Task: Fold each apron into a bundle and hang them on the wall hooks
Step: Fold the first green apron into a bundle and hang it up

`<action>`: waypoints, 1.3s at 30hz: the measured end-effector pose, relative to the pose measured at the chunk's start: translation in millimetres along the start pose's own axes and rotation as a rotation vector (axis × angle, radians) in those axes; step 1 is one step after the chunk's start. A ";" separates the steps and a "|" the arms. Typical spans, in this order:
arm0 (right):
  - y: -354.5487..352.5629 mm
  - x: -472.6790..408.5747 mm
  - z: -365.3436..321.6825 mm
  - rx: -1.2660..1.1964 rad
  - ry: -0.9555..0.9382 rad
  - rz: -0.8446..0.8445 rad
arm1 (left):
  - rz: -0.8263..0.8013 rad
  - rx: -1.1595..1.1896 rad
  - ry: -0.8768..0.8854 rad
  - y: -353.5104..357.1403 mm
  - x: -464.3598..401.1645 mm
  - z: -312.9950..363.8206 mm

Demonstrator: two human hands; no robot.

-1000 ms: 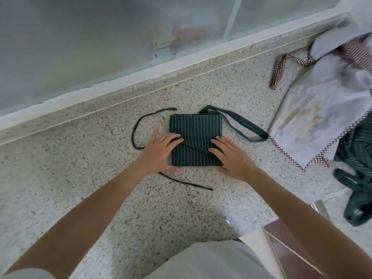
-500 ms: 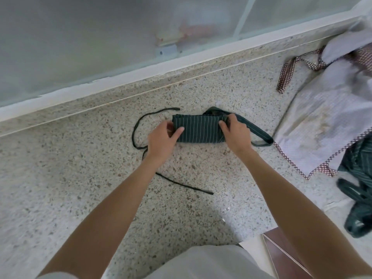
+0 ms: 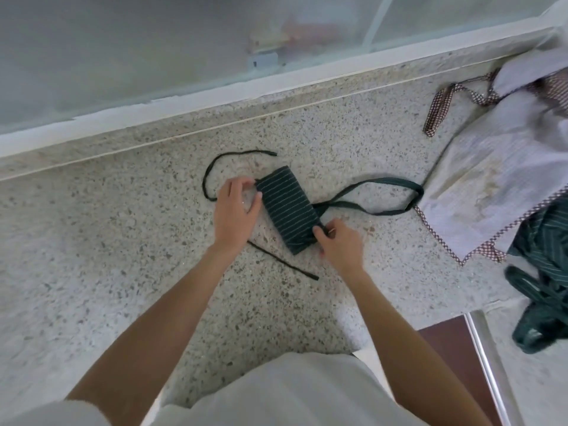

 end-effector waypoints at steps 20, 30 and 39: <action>12.9 5.9 -37.6 0.228 -0.336 -0.148 | -0.464 0.234 -0.409 25.8 44.7 7.0; -16.9 -1.6 -53.8 -0.265 -0.402 -0.381 | -0.318 0.247 -0.113 8.7 32.5 14.2; -3.8 8.3 -44.3 0.578 -0.720 0.295 | -0.138 -0.365 0.297 14.3 37.0 11.3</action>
Point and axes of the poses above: each hand's wrist, its own x-axis away from the middle knuckle, its own y-axis out of the palm, z = x × y, the point moved 2 cm from there along -x, towards the middle knuckle, and after that the axes turned 9 degrees about y, right-handed, at the moved point
